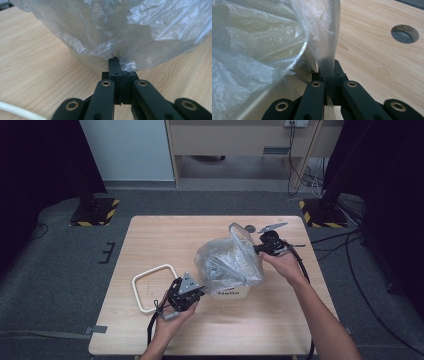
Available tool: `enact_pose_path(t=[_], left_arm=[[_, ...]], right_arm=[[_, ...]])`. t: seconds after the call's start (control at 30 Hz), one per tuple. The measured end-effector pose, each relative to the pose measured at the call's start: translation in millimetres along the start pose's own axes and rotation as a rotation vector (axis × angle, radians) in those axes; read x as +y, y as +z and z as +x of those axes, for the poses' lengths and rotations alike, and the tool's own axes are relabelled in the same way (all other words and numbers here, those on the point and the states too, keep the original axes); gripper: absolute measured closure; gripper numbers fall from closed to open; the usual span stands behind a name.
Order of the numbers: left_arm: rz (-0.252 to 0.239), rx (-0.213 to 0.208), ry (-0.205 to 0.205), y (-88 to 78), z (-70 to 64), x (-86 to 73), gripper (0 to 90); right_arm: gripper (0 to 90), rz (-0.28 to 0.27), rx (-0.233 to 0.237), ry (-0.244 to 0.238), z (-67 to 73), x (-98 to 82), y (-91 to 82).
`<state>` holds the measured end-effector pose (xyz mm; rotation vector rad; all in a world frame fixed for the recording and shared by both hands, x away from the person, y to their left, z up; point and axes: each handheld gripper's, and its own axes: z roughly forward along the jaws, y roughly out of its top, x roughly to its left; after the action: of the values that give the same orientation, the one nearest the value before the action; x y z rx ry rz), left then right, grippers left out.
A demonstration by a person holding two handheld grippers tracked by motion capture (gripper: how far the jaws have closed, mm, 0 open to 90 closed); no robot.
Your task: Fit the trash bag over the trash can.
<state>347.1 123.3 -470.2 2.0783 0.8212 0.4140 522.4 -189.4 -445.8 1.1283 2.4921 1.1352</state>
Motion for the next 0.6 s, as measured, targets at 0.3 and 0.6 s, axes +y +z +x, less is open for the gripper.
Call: enact_pose_path(t=[0.3,0.6], left_arm=[[-0.003,0.006,-0.008,5.4,3.0,-0.7,89.7],[-0.005,0.021,-0.019,8.8,7.3,-0.8,89.7]], right_arm=[[90.0,0.003,0.003,-0.015,-0.5,-2.7,0.9],[90.0,0.012,-0.001,-0.005,2.1,-5.8,1.7]])
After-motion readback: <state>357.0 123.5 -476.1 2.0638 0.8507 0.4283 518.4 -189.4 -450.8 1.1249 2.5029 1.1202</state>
